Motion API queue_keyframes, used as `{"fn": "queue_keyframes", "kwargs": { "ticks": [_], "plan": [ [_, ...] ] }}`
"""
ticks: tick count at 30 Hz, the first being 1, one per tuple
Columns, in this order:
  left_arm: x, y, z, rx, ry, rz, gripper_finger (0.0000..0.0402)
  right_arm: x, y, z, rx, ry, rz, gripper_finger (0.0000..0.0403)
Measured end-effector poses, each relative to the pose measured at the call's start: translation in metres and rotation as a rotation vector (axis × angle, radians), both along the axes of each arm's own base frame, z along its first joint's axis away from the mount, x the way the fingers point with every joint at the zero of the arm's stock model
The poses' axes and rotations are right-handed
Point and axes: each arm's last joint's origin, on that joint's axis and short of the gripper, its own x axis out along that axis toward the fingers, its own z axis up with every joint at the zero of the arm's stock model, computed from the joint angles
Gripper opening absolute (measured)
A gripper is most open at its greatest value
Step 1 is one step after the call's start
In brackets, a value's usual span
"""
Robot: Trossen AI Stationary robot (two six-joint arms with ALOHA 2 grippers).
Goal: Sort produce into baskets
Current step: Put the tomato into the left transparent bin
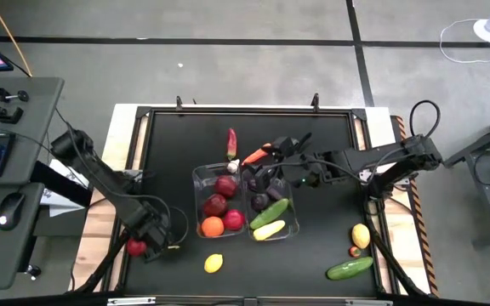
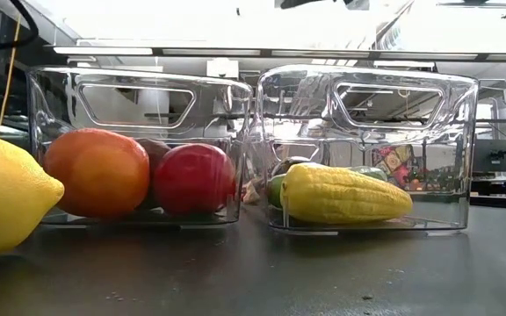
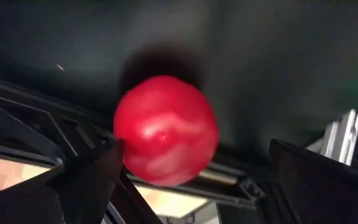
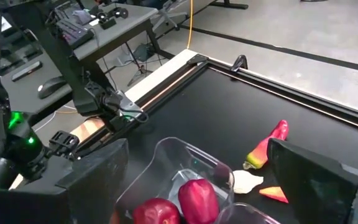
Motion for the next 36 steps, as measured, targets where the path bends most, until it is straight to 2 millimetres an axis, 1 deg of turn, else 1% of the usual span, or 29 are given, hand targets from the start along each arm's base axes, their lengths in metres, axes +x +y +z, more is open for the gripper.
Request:
{"fn": "queue_keyframes", "kwargs": {
  "ticks": [3,9,17,20,24,27,30,33,34,36],
  "plan": [
    [-0.002,-0.003,-0.003,-0.031,0.039,-0.019,0.0392,0.000,0.000,0.000,0.003,0.001,0.007,0.0374],
    [-0.011,0.000,-0.022,-0.009,0.139,-0.018,0.0392,0.000,0.001,0.000,0.012,0.002,0.019,0.0374],
    [-0.009,-0.002,-0.036,-0.015,0.102,-0.014,0.0390,0.000,0.001,0.000,0.016,0.004,0.020,0.0374],
    [-0.009,-0.002,-0.040,-0.003,0.123,-0.009,0.0372,0.000,0.001,0.000,0.017,0.004,0.019,0.0374],
    [-0.004,-0.006,-0.037,-0.041,0.105,-0.010,0.0311,0.000,0.001,-0.001,0.018,0.006,0.019,0.0374],
    [0.006,-0.008,-0.026,-0.082,0.036,-0.032,0.0262,0.000,0.001,-0.001,0.019,0.006,0.018,0.0374],
    [0.019,-0.007,-0.005,-0.128,-0.083,-0.050,0.0257,0.000,0.001,-0.001,0.018,0.007,0.018,0.0374],
    [0.031,0.002,0.029,-0.185,-0.239,-0.043,0.0257,-0.001,0.000,-0.002,0.017,0.015,0.018,0.0374],
    [0.035,0.007,0.044,-0.197,-0.311,-0.030,0.0258,-0.001,0.000,-0.002,0.016,0.016,0.018,0.0374],
    [0.041,0.019,0.072,-0.199,-0.467,-0.004,0.0272,-0.001,0.000,-0.002,0.016,0.018,0.018,0.0374]
  ]
}}
